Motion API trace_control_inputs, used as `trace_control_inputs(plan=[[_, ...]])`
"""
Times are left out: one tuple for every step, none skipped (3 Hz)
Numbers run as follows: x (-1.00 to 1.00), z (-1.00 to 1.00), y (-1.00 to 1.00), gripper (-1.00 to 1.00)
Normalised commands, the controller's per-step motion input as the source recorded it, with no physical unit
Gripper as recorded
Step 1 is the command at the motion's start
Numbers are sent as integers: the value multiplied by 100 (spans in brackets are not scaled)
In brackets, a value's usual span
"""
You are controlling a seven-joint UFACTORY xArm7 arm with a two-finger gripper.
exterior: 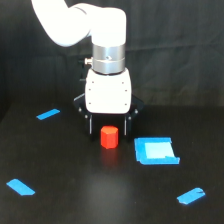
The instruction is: Pick up the red object from the table
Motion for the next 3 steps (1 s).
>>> trace_control_inputs(plan=[[-8,-5,-17,-20],[0,-16,-15,-100],[-8,-7,-6,-100]])
